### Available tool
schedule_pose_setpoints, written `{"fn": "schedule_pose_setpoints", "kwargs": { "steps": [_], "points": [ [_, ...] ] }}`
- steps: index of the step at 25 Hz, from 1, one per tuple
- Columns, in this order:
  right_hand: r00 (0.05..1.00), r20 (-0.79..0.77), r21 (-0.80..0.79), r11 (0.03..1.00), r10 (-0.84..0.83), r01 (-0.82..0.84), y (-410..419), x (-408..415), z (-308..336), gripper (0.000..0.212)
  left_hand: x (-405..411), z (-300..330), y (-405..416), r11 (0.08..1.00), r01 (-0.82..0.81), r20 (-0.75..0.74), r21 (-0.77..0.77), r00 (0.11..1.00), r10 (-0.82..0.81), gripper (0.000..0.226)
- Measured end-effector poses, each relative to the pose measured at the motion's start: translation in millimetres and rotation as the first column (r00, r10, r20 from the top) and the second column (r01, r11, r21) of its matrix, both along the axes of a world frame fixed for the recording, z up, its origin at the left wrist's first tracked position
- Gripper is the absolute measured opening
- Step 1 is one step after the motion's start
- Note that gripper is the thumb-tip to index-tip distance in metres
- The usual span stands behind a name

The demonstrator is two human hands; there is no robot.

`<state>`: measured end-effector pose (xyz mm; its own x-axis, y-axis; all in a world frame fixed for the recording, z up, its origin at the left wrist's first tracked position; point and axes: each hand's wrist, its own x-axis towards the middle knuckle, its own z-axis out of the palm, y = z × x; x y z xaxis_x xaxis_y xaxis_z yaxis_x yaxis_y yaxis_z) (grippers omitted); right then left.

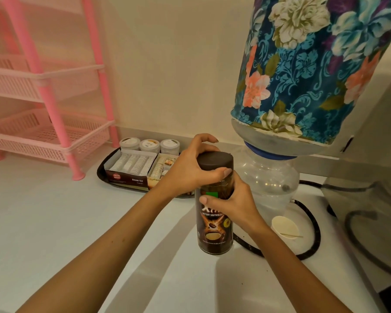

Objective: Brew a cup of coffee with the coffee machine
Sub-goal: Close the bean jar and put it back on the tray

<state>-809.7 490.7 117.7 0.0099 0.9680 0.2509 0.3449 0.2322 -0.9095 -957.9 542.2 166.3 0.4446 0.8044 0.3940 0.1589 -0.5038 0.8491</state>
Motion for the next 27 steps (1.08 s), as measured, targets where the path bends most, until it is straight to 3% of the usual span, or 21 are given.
{"fn": "schedule_pose_setpoints", "kwargs": {
  "steps": [7, 11, 13, 15, 19, 22, 27],
  "points": [
    [1.000, -0.004, -0.072, 0.997, 0.017, -0.017, 36.8, -22.4, 6.8, 0.057, -28.5, -7.2, 45.6, 0.997, 0.074, -0.008, -0.015, 0.997, -0.074, 0.079],
    [0.998, 0.060, -0.024, 0.999, -0.027, 0.029, 67.5, -33.8, 15.6, 0.072, -63.6, -40.6, 77.9, 0.997, 0.033, 0.004, -0.071, 0.999, -0.033, 0.071],
    [0.992, 0.048, 0.021, 0.993, -0.120, 0.119, 88.8, -37.6, 24.8, 0.071, -83.3, -66.9, 100.7, 0.994, -0.061, -0.113, -0.088, 0.992, 0.051, 0.072],
    [0.975, 0.040, 0.083, 0.973, -0.217, 0.214, 112.4, -39.7, 35.8, 0.069, -96.9, -90.5, 124.0, 0.988, -0.152, -0.300, -0.007, 0.943, 0.143, 0.071],
    [0.940, 0.020, 0.160, 0.929, -0.340, 0.333, 174.6, -44.4, 47.5, 0.071, -101.3, -124.2, 168.4, 0.969, -0.101, -0.607, 0.227, 0.763, 0.222, 0.075],
    [0.918, 0.025, 0.202, 0.901, -0.396, 0.384, 218.4, -46.8, 46.5, 0.070, -94.3, -135.6, 193.8, 0.957, 0.003, -0.708, 0.289, 0.674, 0.211, 0.076],
    [0.901, -0.006, 0.189, 0.885, -0.433, 0.426, 286.0, -52.8, 36.2, 0.075, -84.6, -143.5, 227.0, 0.959, 0.095, -0.777, 0.268, 0.609, 0.157, 0.079]
  ]
}}
